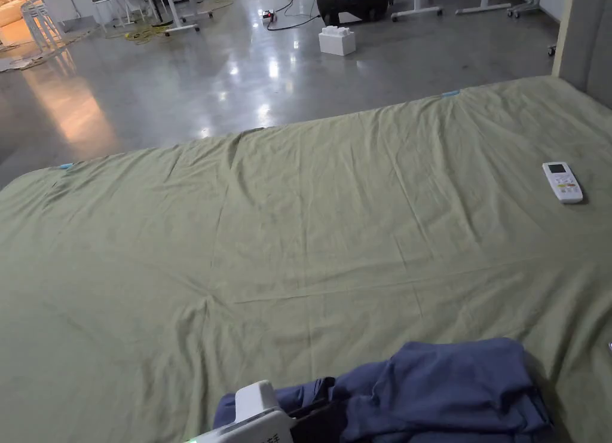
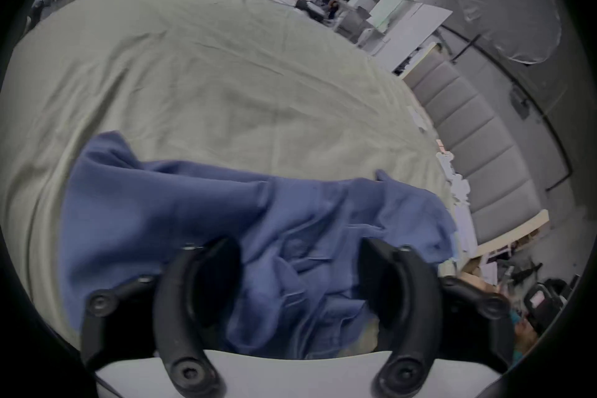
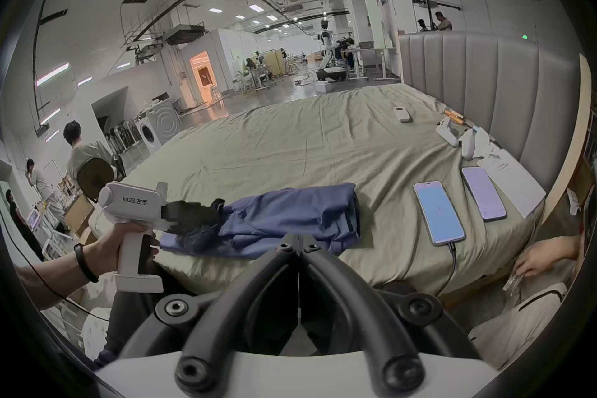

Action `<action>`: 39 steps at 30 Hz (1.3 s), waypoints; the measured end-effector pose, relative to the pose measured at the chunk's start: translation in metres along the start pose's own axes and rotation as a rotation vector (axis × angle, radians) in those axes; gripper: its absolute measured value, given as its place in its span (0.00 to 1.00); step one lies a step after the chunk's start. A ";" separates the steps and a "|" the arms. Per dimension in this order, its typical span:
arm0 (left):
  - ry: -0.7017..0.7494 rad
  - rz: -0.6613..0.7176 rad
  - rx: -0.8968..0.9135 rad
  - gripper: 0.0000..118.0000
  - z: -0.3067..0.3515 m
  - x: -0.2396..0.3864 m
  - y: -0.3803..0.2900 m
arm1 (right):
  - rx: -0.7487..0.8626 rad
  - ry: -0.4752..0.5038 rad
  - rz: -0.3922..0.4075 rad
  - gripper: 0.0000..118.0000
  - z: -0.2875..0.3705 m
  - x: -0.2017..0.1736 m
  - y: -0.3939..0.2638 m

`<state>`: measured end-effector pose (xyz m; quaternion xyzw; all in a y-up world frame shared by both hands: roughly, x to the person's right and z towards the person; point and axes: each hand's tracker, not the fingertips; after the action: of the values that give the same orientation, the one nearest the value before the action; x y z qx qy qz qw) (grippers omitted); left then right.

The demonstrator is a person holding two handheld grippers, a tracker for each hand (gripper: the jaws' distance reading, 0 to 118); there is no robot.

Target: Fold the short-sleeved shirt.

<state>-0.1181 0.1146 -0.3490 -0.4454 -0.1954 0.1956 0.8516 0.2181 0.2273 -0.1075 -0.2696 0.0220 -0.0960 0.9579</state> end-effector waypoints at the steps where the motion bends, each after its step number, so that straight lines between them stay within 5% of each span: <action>1: -0.025 -0.019 -0.012 0.80 0.009 -0.002 0.003 | -0.009 0.004 -0.011 0.01 -0.002 0.002 -0.001; 6: -0.053 -0.012 0.141 0.80 0.078 -0.012 0.024 | -0.004 0.069 -0.081 0.01 -0.017 0.007 -0.008; 10: -0.065 0.244 0.194 0.73 0.099 -0.037 0.022 | 0.002 0.102 -0.099 0.01 -0.023 -0.001 -0.009; 12: -0.184 0.343 0.192 0.19 0.083 -0.046 0.012 | -0.003 0.117 -0.092 0.01 -0.023 -0.006 -0.009; 13: -0.169 0.360 0.145 0.01 0.062 -0.039 0.007 | -0.012 0.119 -0.087 0.01 -0.023 -0.008 -0.009; 18: -0.236 0.342 -0.123 0.01 -0.031 -0.032 -0.014 | -0.018 0.102 -0.040 0.01 -0.012 -0.009 -0.009; 20: -0.074 0.298 -0.179 0.00 -0.057 -0.039 -0.030 | -0.017 0.092 -0.046 0.01 -0.010 -0.007 -0.012; 22: -0.162 0.403 -0.081 0.00 -0.044 -0.033 -0.023 | -0.023 0.077 -0.047 0.01 -0.008 -0.006 -0.014; 26: -0.102 0.223 -0.105 0.00 -0.026 -0.022 -0.017 | -0.050 0.088 -0.054 0.01 -0.015 -0.004 -0.015; 30: -0.216 0.243 0.018 0.00 0.019 -0.019 -0.011 | -0.046 0.081 0.018 0.01 -0.016 -0.013 -0.009; 36: -0.214 0.256 0.242 0.01 0.104 -0.062 0.013 | -0.042 0.106 0.000 0.01 -0.019 -0.011 -0.011; 37: -0.207 0.263 0.271 0.07 0.108 -0.074 0.017 | -0.045 0.107 -0.006 0.01 -0.019 -0.009 -0.013; 39: -0.209 0.324 0.234 0.44 0.109 -0.110 0.022 | -0.060 0.113 -0.030 0.01 -0.022 -0.007 -0.017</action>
<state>-0.2699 0.1447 -0.3279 -0.3463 -0.1844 0.3963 0.8301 0.2065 0.2034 -0.1174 -0.2929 0.0750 -0.1247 0.9450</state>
